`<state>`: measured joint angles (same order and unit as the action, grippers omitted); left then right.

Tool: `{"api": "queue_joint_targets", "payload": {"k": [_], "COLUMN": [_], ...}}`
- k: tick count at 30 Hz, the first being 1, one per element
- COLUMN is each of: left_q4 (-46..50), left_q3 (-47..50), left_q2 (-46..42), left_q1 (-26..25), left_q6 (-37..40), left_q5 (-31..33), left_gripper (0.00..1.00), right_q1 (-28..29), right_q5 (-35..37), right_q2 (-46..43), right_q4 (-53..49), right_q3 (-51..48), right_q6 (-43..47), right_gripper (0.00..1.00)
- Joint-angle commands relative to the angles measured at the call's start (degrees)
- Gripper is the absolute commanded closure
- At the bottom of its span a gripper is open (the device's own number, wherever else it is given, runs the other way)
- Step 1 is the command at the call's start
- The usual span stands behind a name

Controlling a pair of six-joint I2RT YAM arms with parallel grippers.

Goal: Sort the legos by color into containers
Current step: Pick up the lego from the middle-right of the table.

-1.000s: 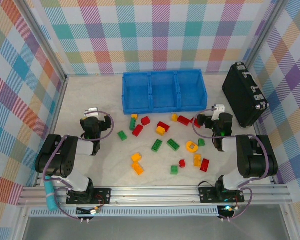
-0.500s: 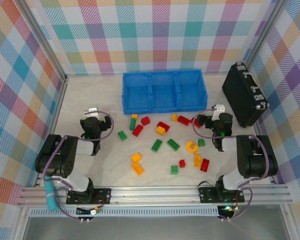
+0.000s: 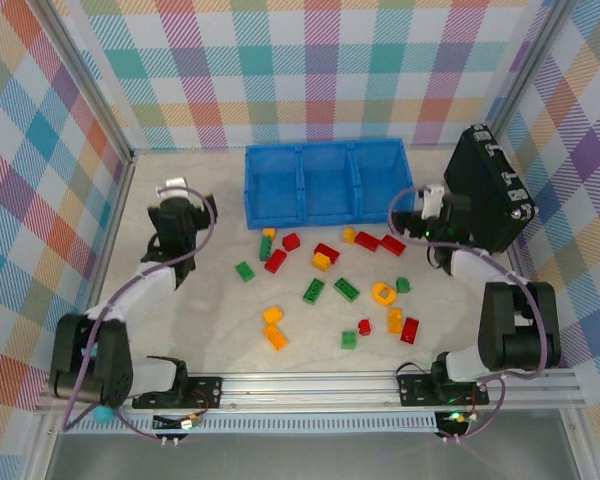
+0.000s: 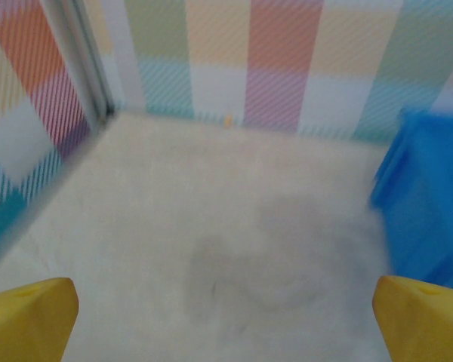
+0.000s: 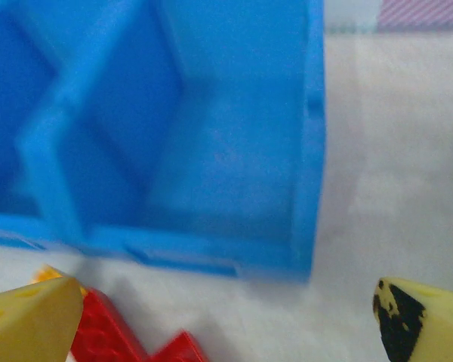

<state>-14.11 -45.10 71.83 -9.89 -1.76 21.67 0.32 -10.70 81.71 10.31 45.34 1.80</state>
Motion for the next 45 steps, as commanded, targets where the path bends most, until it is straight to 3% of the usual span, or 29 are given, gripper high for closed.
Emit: {"api": "queue_joint_targets", "payload": {"k": [1,4,8,12,15,20,32,45], "left_q4": [20.2,31.2,39.1,42.6,44.2,46.1,46.1,44.9], "left_q3": [-8.5,-17.0,-23.3,-25.9,-26.8,-27.9,-28.1,-27.3], "left_q2": [-1.6,-1.0,-2.2,-4.9,-6.3,-7.3,-7.1,-8.0], "left_q1": [-1.2,-1.6,-1.7,-1.7,-1.8,-1.7,-1.8,-1.8], "left_q6": [-2.6,-3.4,-2.0,-0.5,0.3,1.8,4.2,5.3], "left_q5": [-1.6,-4.6,-9.7,-10.3,-10.8,-11.8,-14.7,-15.5], "left_gripper": [0.0,0.0,0.0,0.0,0.0,0.0,0.0,0.0], "right_q1": [0.0,0.1,0.1,0.7,1.4,2.6,6.2,9.7], "right_q5": [-5.3,-5.5,-3.9,-0.1,6.0,9.2,11.6,19.9], "right_q2": [-2.7,-2.6,-3.6,-5.3,-6.4,-4.7,8.4,17.2], "right_q4": [-24.7,-33.5,-37.3,-35.5,-33.4,-30.2,-27.9,-32.5], "right_q3": [7.6,11.3,11.1,7.1,4.2,2.7,8.0,15.2], "right_q6": [-0.1,-3.5,-13.3,-28.3,-35.6,-44.8,-50.0,-43.3], "right_gripper": [0.01,0.01,0.01,0.04,0.06,0.05,0.01,0.01]}}
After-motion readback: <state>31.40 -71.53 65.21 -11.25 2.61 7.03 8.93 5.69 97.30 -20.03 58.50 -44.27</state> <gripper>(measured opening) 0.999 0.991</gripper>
